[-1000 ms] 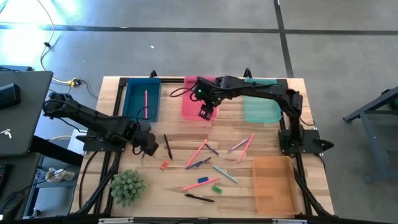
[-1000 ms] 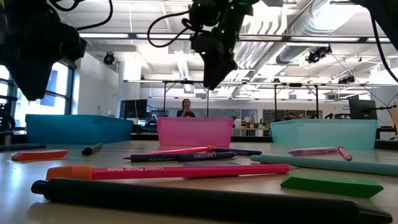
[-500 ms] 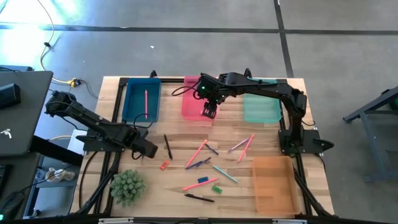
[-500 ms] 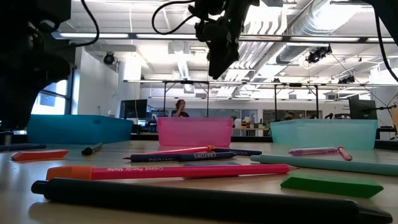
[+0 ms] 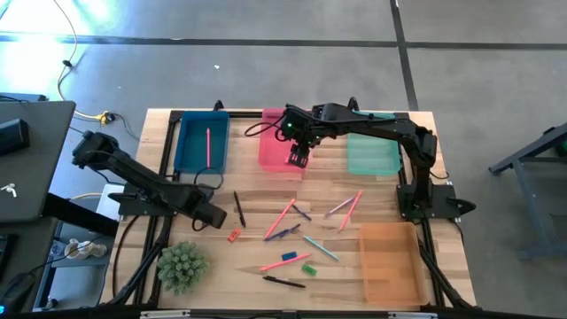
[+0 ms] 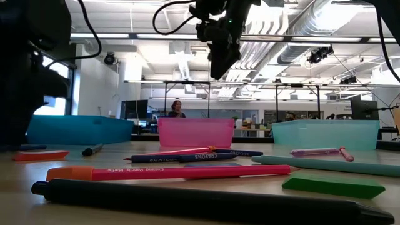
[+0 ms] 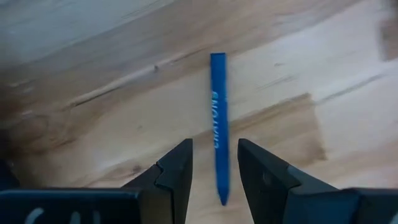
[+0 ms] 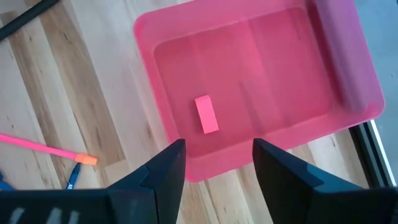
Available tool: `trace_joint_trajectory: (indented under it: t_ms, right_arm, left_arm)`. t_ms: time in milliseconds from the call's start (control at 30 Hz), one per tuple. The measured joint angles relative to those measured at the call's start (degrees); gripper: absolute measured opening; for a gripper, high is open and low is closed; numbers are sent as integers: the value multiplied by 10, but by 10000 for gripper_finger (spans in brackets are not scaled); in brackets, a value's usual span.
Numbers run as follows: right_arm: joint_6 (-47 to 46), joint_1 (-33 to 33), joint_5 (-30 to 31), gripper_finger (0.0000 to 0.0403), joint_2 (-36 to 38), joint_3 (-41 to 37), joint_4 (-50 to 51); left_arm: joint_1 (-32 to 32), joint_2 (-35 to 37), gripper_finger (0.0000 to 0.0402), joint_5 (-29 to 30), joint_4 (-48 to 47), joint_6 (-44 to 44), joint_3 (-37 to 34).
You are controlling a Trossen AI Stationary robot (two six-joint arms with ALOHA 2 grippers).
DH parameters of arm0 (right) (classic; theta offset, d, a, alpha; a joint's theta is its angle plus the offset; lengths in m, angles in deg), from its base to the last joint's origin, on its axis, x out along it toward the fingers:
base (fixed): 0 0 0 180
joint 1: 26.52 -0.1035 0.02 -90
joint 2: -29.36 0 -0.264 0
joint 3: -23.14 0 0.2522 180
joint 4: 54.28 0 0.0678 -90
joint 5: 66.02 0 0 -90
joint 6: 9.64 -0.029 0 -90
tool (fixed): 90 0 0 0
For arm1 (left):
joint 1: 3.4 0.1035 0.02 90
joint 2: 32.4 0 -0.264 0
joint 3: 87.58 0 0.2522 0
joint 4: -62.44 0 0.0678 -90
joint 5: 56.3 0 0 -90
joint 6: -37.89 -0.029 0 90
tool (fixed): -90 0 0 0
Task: Sort crayons/erasers/pens/pencils in bins
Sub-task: Put the blue crayon into the green bin
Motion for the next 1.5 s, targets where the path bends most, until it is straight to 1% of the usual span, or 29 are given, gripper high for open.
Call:
trace_joint_trajectory:
  t_ms: [100, 233, 433, 567, 667, 800, 967, 1067, 1133, 1200, 1333, 1500]
  right_arm:
    - [0, 0, 0, 178, 0, 0, 1]
    - [0, 0, 0, 178, 0, 0, 3]
    - [0, 0, 0, 178, 3, 0, 14]
    - [4, 0, -1, 178, 23, 0, 29]
    - [14, 0, -5, 178, 44, 0, 34]
    - [25, 0, -39, 178, 74, 0, 38]
    - [35, -1, -117, 178, 105, 0, 49]
    - [42, -6, -170, 178, 117, 0, 48]
    - [48, -11, -195, 178, 124, 0, 45]
    - [52, -17, -204, 178, 126, 0, 42]
    - [54, -32, -208, 178, 129, 0, 31]
    - [56, -53, -210, 178, 129, 0, 20]
  left_arm:
    - [0, -24, 115, -3, 8, -4, 2]
    - [0, -38, 109, -8, 14, -25, 3]
    - [0, -38, 63, -5, 19, -25, 3]
    - [0, -39, 28, -5, 23, -34, 3]
    - [0, -38, 11, -1, 25, -37, 3]
    - [0, -37, 5, 1, 25, -57, 5]
    - [0, -23, 5, 1, 32, -81, 12]
    - [0, 0, 5, 2, 74, -87, 20]
    - [0, 17, 5, 8, 95, -99, 16]
    - [2, 33, 5, 26, 153, -111, 20]
    - [15, 65, 5, 68, 231, -142, 19]
    - [37, 98, 5, 116, 337, -219, 20]
